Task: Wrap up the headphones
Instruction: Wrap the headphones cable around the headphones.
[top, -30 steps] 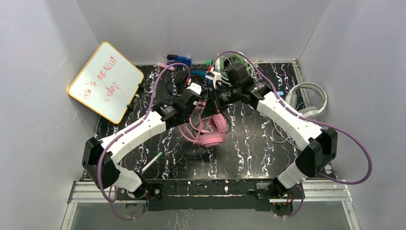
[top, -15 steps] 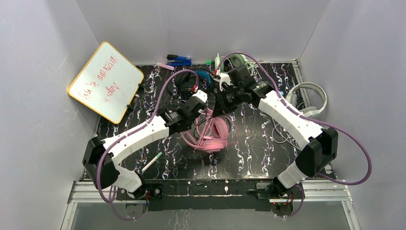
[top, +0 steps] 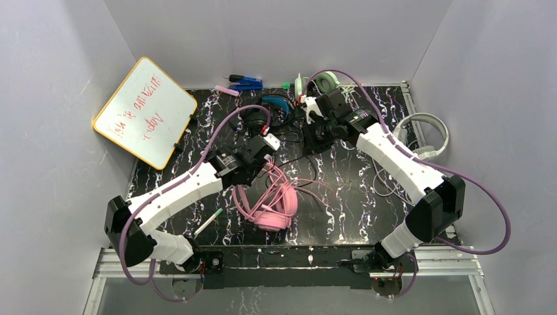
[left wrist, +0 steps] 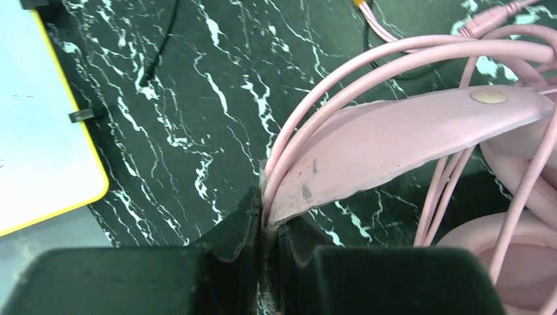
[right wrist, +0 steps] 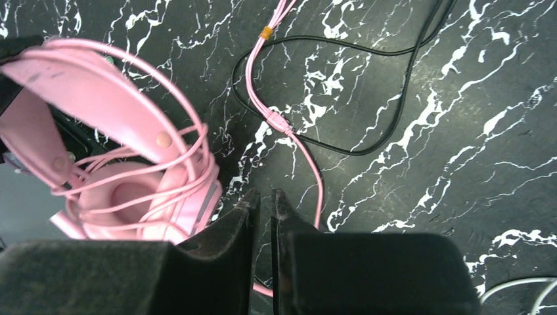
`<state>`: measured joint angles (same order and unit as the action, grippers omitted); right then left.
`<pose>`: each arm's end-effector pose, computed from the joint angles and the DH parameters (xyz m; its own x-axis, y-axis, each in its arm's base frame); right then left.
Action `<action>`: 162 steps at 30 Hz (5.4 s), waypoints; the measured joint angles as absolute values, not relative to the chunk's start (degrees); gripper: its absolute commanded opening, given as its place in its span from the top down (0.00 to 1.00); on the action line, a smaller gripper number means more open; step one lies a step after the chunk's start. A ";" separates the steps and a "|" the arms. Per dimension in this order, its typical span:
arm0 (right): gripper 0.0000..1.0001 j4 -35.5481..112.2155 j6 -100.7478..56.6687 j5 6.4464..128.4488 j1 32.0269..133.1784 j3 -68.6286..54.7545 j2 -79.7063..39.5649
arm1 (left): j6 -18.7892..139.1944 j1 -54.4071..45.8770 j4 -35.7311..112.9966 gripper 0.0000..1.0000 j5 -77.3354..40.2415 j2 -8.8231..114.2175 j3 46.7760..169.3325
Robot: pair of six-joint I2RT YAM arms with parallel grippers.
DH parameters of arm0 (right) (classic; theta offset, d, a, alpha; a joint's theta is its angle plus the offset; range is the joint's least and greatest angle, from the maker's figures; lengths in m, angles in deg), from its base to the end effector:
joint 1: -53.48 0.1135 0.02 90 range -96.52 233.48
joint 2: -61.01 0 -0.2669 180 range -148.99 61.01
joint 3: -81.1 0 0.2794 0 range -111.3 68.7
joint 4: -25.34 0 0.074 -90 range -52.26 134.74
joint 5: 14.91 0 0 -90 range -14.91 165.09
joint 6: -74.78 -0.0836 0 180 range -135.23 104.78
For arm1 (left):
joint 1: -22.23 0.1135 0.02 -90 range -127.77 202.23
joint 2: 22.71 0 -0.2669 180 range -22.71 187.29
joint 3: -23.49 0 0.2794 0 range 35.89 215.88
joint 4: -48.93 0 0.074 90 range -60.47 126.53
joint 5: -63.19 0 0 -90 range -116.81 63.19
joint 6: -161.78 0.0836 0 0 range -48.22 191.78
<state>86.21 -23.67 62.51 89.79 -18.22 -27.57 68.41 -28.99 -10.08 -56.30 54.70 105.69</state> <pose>0.3016 0.2442 0.3130 -0.7132 -0.3461 -0.6095 -0.5921 0.7629 0.2595 0.2363 -0.2284 0.2782 -0.5365 0.5861 -0.6071 0.4676 0.8054 0.3643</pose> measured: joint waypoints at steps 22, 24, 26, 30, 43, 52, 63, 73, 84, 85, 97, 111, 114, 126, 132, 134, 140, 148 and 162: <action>0.72 78.73 -24.46 68.19 88.02 -13.91 -15.92 | 58.11 -29.12 -16.00 1.00 -27.50 52.40 111.04; 0.68 77.94 -24.59 70.14 87.85 -13.91 -13.55 | 57.00 -29.12 -16.97 1.00 -26.69 52.40 114.67; 0.66 76.85 -24.90 72.41 87.71 -13.89 -10.69 | 55.73 -29.14 -18.19 1.00 -26.34 52.40 119.39; 0.46 71.21 -25.44 76.83 87.71 -10.63 -3.94 | 53.28 -29.16 -21.36 1.00 -26.71 52.95 129.47; 0.05 58.43 -30.56 79.38 87.67 9.15 10.05 | 46.55 -29.16 -33.84 1.00 -34.78 61.01 153.03; 0.01 51.28 -37.40 76.85 87.67 29.78 17.00 | 42.64 -29.14 -37.27 1.00 -37.92 62.65 160.11; 0.06 35.45 -40.50 67.71 87.65 45.65 19.27 | 38.29 -29.14 -37.25 1.00 -37.99 62.70 161.95; 0.07 11.54 -40.24 57.53 87.67 53.98 9.42 | 35.47 -29.16 -36.77 1.00 -38.03 62.70 162.05; 0.17 -6.25 -39.76 55.21 87.67 52.32 -8.18 | 32.76 -29.14 -36.66 1.00 -39.02 62.04 162.27; 0.20 -7.17 -39.65 55.21 87.67 51.90 -9.10 | 32.60 -29.14 -36.53 1.00 -39.10 61.89 162.25; 0.73 -16.37 -39.98 54.14 87.67 47.75 -19.57 | 29.48 -29.14 -32.70 1.00 -39.69 59.40 160.42; 0.99 -18.03 -43.98 46.01 87.67 47.75 -18.04 | 26.81 -29.10 -26.50 1.00 -45.73 58.85 158.29; 0.99 -15.78 -46.51 42.88 87.82 49.01 -12.09 | 26.81 -27.44 -23.83 1.00 -45.62 59.55 157.53; 0.99 9.51 -51.39 34.21 90.12 50.52 9.72 | 22.11 -4.70 -8.70 1.00 -31.23 67.40 145.20; 0.99 22.19 -51.54 29.70 90.84 43.66 9.07 | 18.77 -4.11 -1.88 1.00 -32.79 65.71 132.90; 0.99 24.59 -51.52 28.70 91.23 41.65 8.39 | 18.75 -4.11 -1.14 1.00 -35.02 64.53 129.66; 0.99 29.49 -51.08 26.97 93.51 33.50 1.66 | 18.20 -3.98 -0.84 1.00 -40.98 62.94 123.43; 0.99 34.65 -50.27 28.28 99.56 24.56 -5.47 | 15.45 -3.98 -5.99 1.00 -47.61 65.93 122.19; 0.90 45.49 -48.76 40.59 103.15 3.99 -18.06 | 14.13 -6.80 -5.56 1.00 -50.18 70.11 111.19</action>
